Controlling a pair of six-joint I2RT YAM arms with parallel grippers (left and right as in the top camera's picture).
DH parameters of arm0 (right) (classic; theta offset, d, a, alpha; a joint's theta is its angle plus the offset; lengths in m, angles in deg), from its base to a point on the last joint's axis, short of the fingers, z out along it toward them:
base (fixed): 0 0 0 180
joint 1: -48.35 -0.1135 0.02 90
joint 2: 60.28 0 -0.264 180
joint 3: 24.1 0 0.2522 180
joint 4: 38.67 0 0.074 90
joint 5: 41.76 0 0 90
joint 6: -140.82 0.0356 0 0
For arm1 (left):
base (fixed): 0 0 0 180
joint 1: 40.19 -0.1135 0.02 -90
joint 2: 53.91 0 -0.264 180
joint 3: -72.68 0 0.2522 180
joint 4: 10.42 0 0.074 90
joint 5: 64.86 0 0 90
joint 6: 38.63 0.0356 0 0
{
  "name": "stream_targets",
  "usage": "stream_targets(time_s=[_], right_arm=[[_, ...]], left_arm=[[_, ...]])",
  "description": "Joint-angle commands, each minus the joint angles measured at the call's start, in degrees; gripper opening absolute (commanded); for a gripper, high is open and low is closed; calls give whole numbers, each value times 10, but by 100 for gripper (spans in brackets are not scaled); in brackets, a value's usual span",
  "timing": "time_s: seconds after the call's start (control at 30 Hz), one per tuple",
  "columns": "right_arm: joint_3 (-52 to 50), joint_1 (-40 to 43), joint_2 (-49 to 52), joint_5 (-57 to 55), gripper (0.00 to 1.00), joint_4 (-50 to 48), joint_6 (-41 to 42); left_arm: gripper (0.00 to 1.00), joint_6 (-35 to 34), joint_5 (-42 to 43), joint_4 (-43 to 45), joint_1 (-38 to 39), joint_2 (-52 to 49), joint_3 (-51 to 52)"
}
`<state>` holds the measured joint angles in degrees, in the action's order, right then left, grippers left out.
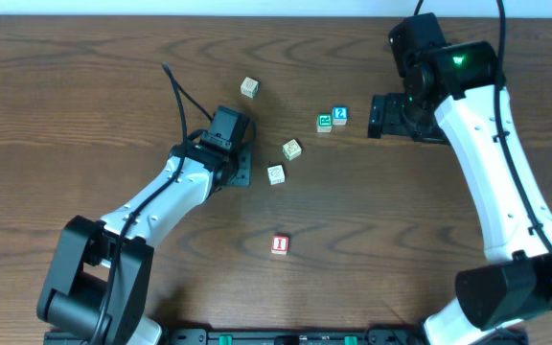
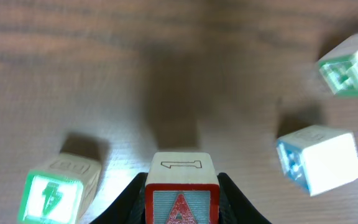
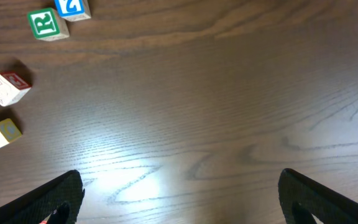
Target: Spell out Ai2
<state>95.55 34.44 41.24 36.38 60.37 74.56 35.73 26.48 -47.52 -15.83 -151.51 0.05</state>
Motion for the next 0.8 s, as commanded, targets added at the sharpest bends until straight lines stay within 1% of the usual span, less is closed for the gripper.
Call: stream_targets(time_s=[0.0, 0.2, 0.33, 0.5, 0.6, 0.77], right_arm=[[-3, 1, 0, -8, 99, 0, 9], [-3, 1, 0, -8, 99, 0, 9], [-3, 1, 0, -8, 99, 1, 9], [-3, 1, 0, -8, 99, 0, 9], [-3, 1, 0, -8, 99, 0, 9], [-3, 1, 0, -8, 99, 0, 9]], left_arm=[[18, -3, 1, 27, 12, -12, -2], [18, -9, -5, 80, 35, -50, -2], [18, -27, -2, 109, 48, -70, -2], [17, -34, -1, 123, 68, -74, -2], [17, -41, 15, 136, 88, -74, -2], [17, -68, 28, 136, 124, -74, -2]])
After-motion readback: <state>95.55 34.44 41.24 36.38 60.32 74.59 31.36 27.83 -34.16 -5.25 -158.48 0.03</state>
